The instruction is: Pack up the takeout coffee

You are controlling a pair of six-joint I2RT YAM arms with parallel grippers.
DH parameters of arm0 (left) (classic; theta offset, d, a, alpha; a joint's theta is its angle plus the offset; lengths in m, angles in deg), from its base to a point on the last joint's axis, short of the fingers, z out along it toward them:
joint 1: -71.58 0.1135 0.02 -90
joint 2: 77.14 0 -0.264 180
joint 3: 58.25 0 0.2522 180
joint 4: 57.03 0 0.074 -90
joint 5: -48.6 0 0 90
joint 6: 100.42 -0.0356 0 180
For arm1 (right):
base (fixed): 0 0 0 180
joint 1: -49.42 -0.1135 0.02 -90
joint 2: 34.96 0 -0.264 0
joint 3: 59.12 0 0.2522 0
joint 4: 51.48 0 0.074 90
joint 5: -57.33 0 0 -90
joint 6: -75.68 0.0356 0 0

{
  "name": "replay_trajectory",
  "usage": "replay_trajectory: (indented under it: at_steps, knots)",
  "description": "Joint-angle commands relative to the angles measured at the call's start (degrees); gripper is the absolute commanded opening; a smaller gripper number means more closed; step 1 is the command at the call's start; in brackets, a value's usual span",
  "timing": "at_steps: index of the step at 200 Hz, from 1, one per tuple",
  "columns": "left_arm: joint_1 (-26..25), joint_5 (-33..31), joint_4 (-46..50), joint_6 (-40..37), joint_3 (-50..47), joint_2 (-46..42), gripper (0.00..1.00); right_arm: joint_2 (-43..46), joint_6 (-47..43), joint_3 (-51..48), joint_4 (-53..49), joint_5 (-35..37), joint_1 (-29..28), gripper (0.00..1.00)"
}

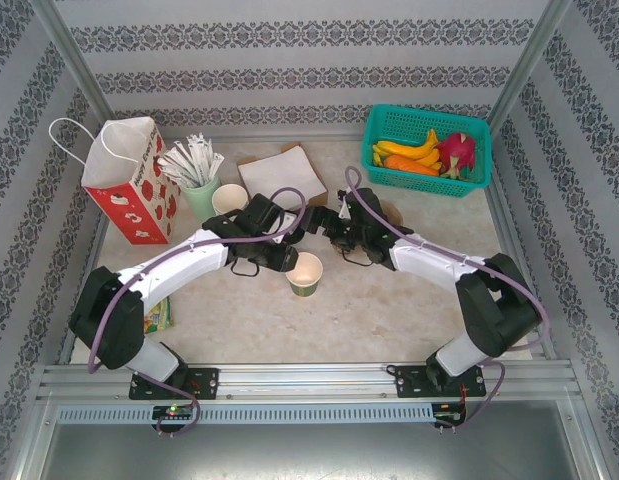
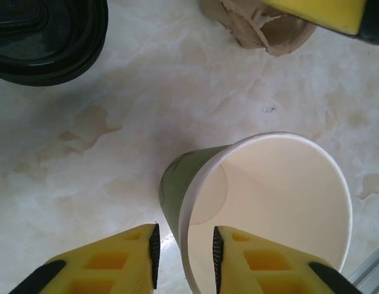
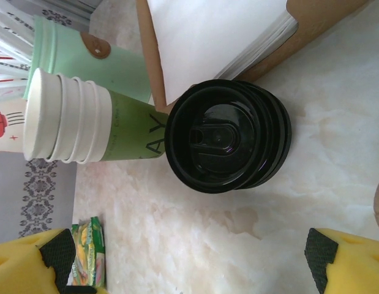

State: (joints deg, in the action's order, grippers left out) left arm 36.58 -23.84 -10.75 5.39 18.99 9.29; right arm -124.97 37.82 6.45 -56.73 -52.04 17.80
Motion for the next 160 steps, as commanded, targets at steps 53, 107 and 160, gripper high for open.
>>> replay_trajectory:
  at_steps: [53,107,160]
  knots:
    - [8.01,-1.17,-7.38,9.35,-3.95,-11.29,0.78,-7.97,-13.55,8.19,-1.63,-4.18,1.57,0.90]
    - [10.95,-12.82,-11.50,24.81,-7.46,-13.68,1.00,-16.88,-35.14,20.21,-14.70,-2.18,3.18,0.79]
    - [10.90,-5.70,-29.52,28.54,-14.11,-10.52,1.00,-26.43,-49.48,32.91,-25.76,-8.92,4.28,0.67]
